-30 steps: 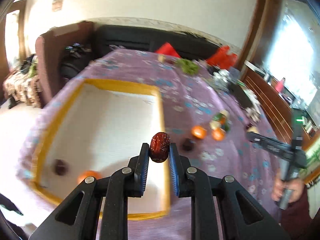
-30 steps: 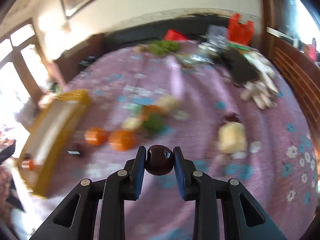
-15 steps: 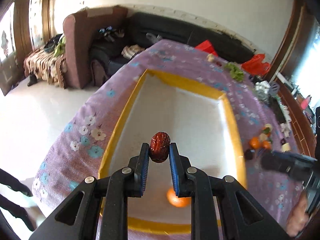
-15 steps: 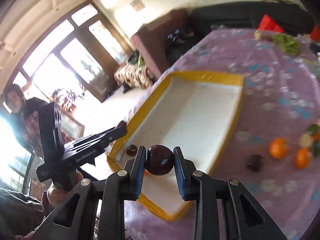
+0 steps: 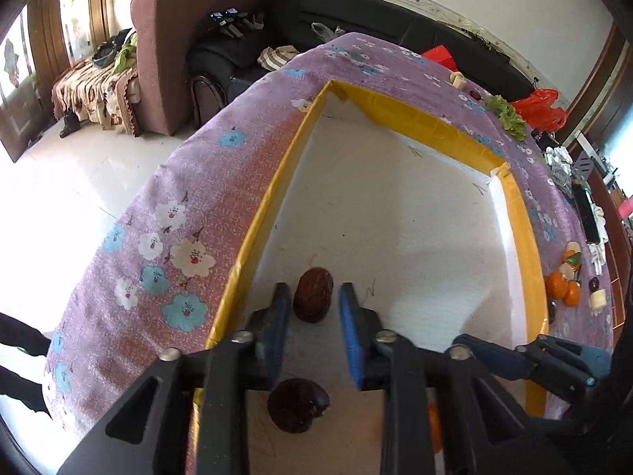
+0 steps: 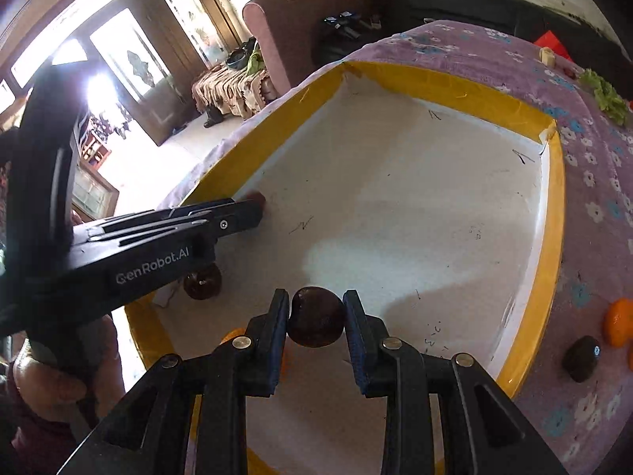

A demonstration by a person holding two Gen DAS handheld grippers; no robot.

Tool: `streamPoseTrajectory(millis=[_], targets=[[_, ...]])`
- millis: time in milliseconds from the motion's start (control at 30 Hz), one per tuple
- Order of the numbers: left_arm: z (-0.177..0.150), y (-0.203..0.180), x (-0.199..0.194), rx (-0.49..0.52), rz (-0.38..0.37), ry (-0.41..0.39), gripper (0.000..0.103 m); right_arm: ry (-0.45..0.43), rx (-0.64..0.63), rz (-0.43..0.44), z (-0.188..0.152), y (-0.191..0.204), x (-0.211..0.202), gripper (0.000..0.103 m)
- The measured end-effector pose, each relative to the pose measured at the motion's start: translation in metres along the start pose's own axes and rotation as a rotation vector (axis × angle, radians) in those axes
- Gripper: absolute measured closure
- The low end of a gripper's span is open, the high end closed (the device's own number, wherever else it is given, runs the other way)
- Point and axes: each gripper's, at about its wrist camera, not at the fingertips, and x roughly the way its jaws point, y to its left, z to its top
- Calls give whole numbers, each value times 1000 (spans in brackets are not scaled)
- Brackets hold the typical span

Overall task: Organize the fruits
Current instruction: 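Carry the date and plum into the tray and open both tools, then grasp a mandarin with the left tool while the right tool grasps another mandarin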

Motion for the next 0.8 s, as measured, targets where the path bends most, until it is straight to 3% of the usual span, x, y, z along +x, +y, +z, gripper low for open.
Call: streamPoseTrajectory(millis=[33,233,367,433,467,500,567,633,800], targets=[[0,-1,-2,-6,0,-4,56,-2,-6,-5,-1,1,-1,71],[-10,-3,-39,-22,10,-73,41,-53,-43,-22,-6,9,-25,68],[-22,10,-93,-64,83,-173,38,-226,-92,-74,-7,21,-90,66],[-27,20,-133,-95,145,-250,30,-340,-101,-44,-9,29,-134,47],[-30,24,-147,-113,169,-280,27,-387,-101,-30,-11,32,-151,25],[-32,29,-163,-135,192,-316,22,-446,-99,-19,-15,33,-171,11],[-39,33,-191,-165,222,-376,18,-500,-113,-9,-23,36,-189,10],[-46,30,-203,-172,224,-398,18,-498,-118,-10,-28,36,-188,10],[-60,-15,-181,-85,120,-350,17,-441,-37,-71,-56,-6,-173,13]])
